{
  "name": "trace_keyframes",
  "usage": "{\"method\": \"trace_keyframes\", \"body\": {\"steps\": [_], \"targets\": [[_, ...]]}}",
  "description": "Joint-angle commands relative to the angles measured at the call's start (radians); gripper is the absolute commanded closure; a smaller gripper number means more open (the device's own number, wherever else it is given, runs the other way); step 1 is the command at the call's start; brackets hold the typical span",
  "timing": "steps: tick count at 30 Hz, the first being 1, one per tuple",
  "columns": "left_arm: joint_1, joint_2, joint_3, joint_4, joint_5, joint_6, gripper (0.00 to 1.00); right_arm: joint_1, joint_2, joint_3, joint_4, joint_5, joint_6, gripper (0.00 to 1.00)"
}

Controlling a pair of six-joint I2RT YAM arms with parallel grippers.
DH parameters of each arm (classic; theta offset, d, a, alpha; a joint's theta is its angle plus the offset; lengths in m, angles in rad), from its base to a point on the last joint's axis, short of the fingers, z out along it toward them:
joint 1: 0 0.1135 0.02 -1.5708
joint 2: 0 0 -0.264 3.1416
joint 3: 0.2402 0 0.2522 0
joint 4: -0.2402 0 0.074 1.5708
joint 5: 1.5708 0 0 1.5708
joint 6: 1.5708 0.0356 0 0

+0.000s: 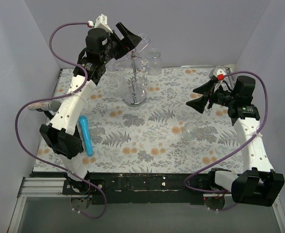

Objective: Place the wine glass upside down on the wine glass rack
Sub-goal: Adjust the wine rack at the center of the board.

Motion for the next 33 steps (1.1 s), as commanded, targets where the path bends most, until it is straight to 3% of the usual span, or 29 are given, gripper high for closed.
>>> {"method": "trace_keyframes", "body": {"steps": [1,12,33], "targets": [[0.015,-0.008,-0.024,0.076,0.093,-0.128,0.18,-0.008,-0.025,-0.002,0.046,-0.025,0.011,0.14],[0.015,0.027,-0.090,0.158,0.024,-0.226,0.30,-0.017,-0.020,0.004,0.052,-0.031,0.024,0.14],[0.015,0.062,-0.102,0.173,-0.054,-0.291,0.35,-0.034,-0.017,0.019,0.053,-0.045,0.039,0.14]]}}
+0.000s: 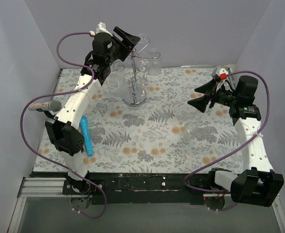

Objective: Place the wine glass upside down on the wine glass rack
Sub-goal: Adjust the wine rack at the center of the board.

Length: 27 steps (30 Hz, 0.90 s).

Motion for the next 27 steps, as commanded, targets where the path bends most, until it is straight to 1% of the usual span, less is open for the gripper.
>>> {"method": "trace_keyframes", "body": {"steps": [1,6,8,14,20,27], "targets": [[0.005,-0.001,-0.006,0.016,-0.008,-0.002,0.35,-0.010,-0.017,0.019,0.035,-0.029,0.014,0.14],[0.005,-0.035,-0.022,0.068,0.028,0.130,0.34,-0.012,-0.017,0.021,0.036,-0.034,0.018,0.14],[0.005,-0.041,-0.008,0.056,0.028,0.203,0.33,-0.013,-0.018,0.021,0.039,-0.034,0.021,0.14],[0.005,-0.035,0.076,-0.008,0.070,0.335,0.30,-0.016,-0.024,0.015,0.044,-0.032,0.024,0.14],[0.008,-0.070,0.080,-0.025,0.097,0.444,0.20,-0.019,-0.037,0.007,0.041,-0.037,0.026,0.14],[0.028,-0.103,0.075,-0.047,0.116,0.515,0.16,-0.019,-0.032,0.012,0.039,-0.044,0.026,0.14]]}}
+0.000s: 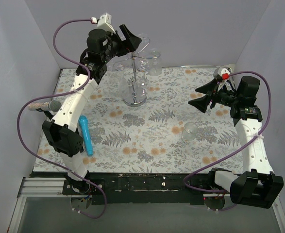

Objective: Place the wine glass upside down on the wine glass rack
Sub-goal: Adjust the wine rack at the center of the board.

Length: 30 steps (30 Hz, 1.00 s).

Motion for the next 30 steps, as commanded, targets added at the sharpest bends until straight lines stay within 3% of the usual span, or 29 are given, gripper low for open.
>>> {"method": "trace_keyframes", "body": {"steps": [1,30], "targets": [[0.020,-0.083,0.019,-0.026,0.022,0.084,0.16,-0.005,-0.017,0.012,0.037,-0.026,0.004,0.14],[0.085,-0.181,-0.074,-0.046,0.095,0.254,0.10,-0.005,-0.008,0.025,0.018,-0.023,0.001,0.14]]}}
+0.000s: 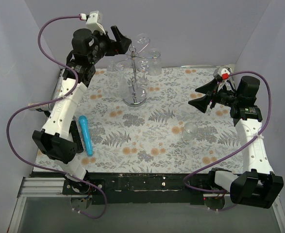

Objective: Place the wine glass upside down on the wine glass rack
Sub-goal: Adjust the wine rack at the center of the board.

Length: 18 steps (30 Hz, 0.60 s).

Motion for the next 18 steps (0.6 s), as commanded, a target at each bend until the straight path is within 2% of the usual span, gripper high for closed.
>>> {"method": "trace_keyframes", "body": {"steps": [1,18], "targets": [[0.018,-0.066,-0.022,-0.009,0.030,0.042,0.09,-0.005,-0.008,0.027,0.017,-0.020,0.001,0.14],[0.069,-0.078,-0.043,-0.003,0.126,0.076,0.06,-0.005,0.005,0.042,-0.006,-0.015,-0.011,0.14]]}}
